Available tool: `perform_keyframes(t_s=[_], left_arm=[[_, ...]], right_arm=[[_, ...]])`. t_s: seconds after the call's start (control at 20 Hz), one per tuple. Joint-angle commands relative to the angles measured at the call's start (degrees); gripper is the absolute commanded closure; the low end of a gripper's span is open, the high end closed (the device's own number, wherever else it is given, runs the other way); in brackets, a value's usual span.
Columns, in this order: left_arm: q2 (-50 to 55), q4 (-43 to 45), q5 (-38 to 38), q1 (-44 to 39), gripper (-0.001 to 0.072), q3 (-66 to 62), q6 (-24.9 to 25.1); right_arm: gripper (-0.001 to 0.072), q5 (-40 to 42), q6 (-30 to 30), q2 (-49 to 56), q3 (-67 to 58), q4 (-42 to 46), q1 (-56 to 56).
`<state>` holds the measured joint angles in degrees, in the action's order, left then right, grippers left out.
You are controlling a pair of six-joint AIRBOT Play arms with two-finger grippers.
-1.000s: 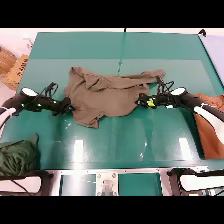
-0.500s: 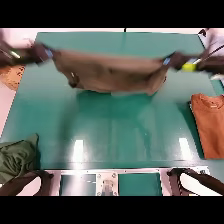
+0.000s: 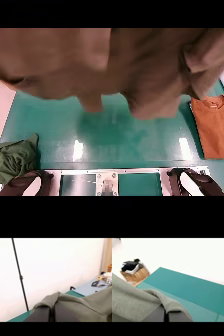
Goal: Fold the shirts.
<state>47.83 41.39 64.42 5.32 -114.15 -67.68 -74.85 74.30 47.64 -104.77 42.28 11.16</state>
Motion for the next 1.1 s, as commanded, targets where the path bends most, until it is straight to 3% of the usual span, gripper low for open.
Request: perform_keyframes(t_s=[0.0, 0.3, 0.45, 0.65, 0.75, 0.85, 0.95, 1.05], left_arm=[[-0.26, 6.38, 3.76, 0.02, 0.0685, -1.46, -2.01], [6.1, 7.52, 2.99, 0.02, 0.0685, 17.84, -0.44], [16.28, 6.12, -3.85, 0.02, 0.0685, 28.04, 4.33], [34.32, -5.27, -11.82, 0.0, 0.0685, 30.4, 10.8], [42.12, -12.61, -13.62, -0.15, 0.0684, 30.4, 13.9], [47.71, -14.14, -14.93, -1.01, 0.0682, 30.4, 14.67], [50.53, -14.01, -15.43, -1.57, 0.0671, 30.4, 14.69], [50.73, -13.77, -14.23, -1.16, 0.0637, 30.38, 15.37]], right_arm=[[0.0695, -2.75, 2.51, -1.27, -1.25, 2.86, 0.11], [0.0695, 1.75, -0.94, 8.22, 15.3, 2.75, -0.2], [0.0696, 10.16, -4.52, 18.67, 23.34, 2.75, -1.84], [0.0695, 19.28, -7.06, 39.12, 23.41, -2.75, -3.67], [0.0694, 20.94, -9.03, 48.96, 21.33, -7.8, -4.33], [0.0686, 20.94, -8.98, 56.72, 18.43, -10.21, -4.66], [0.0508, 20.9, -8.74, 60.78, 15.5, -10.34, -4.02], [0.0415, 19.37, -8.59, 60.65, 13.73, -10.27, -1.53]])
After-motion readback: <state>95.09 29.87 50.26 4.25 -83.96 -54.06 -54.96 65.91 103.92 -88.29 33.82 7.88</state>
